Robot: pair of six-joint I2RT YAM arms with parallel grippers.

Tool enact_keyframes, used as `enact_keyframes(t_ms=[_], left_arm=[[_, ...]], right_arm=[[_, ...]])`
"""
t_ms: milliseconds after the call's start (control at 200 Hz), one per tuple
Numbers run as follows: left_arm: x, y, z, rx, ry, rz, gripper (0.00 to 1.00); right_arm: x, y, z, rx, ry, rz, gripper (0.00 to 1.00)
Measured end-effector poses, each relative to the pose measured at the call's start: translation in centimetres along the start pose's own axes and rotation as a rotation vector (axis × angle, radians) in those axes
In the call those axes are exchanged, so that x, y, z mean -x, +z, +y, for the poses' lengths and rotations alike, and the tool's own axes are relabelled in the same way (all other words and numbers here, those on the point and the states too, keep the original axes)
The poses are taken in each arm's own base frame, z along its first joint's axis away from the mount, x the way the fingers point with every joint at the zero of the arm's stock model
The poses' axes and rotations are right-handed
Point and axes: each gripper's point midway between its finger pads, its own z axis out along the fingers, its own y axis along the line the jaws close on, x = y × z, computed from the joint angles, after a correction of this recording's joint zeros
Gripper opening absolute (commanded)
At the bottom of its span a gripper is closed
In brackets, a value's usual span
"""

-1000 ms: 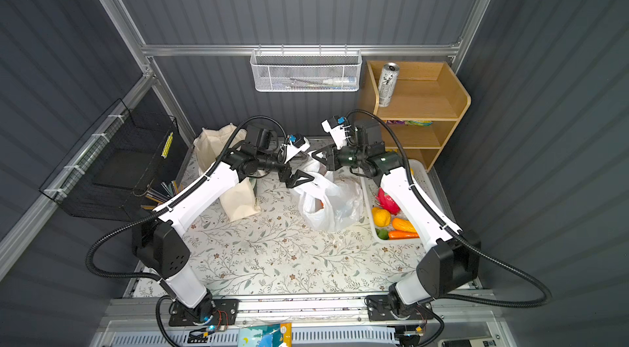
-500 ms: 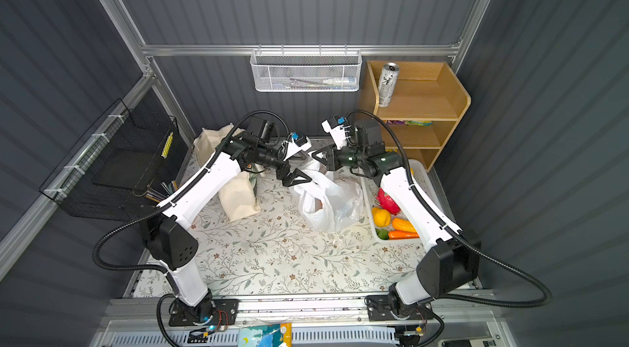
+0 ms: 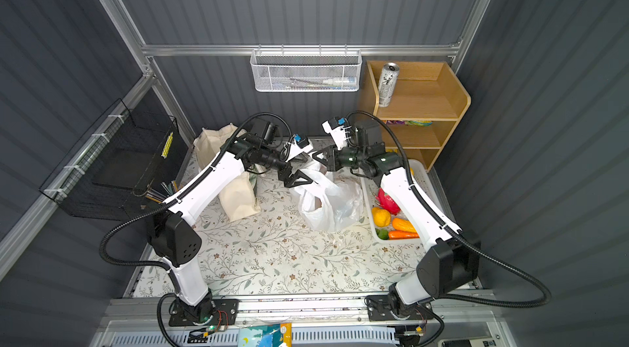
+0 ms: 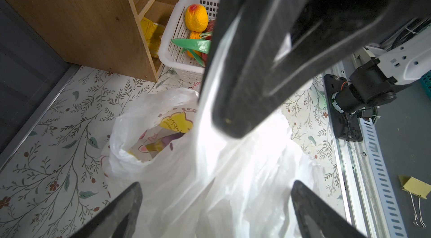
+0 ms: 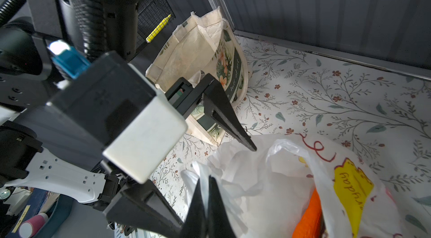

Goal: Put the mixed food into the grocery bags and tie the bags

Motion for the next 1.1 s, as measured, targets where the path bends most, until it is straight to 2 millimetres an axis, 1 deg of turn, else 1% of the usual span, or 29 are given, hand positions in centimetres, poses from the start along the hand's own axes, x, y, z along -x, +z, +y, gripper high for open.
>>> enact_keyframes(t_ms=[130,275,370,590,715,780,911,991,1036,1101], left_arm=[[0.6,0.2,0.6,0.016,0.023,-0.029,0.99],[1.7,0.3,0.9,0.018,0.042,-0.076,0.91],[2.1,0.3,0.8,0.006,0.048,-0.096,0.89],[1.8,1.1,0.3,-0.037,0.035,-0.102,0.92],[1.3,1.3,0.1,-0.053,0.023,-0.095,0.91],[1.1,1.4,-0.1,-0.06,0.017,-0.091,0.85],[0.8,1.4,-0.4,-0.075,0.007,-0.081,0.62],[0.7,1.4,-0.6,-0.087,0.006,-0.079,0.51],[0.7,1.5,-0.7,-0.095,-0.002,-0.081,0.49],[0.7,1.7,-0.7,-0.106,-0.005,-0.085,0.49]], right_arm=[[-0.1,0.0,0.0,0.0,0.0,0.0,0.0],[-0.2,0.1,-0.1,0.001,0.002,0.002,0.0],[-0.2,0.1,-0.1,0.0,0.002,0.003,0.0],[-0.3,0.1,-0.2,0.0,0.004,0.004,0.0],[-0.4,0.2,-0.2,0.0,0.005,0.005,0.0],[-0.4,0.2,-0.2,0.0,0.005,0.005,0.0],[-0.4,0.2,-0.2,0.0,0.006,0.006,0.0],[-0.5,0.2,-0.2,-0.001,0.006,0.007,0.0],[-0.6,0.2,-0.3,-0.001,0.007,0.008,0.0],[-0.7,0.2,-0.3,-0.001,0.009,0.01,0.0]])
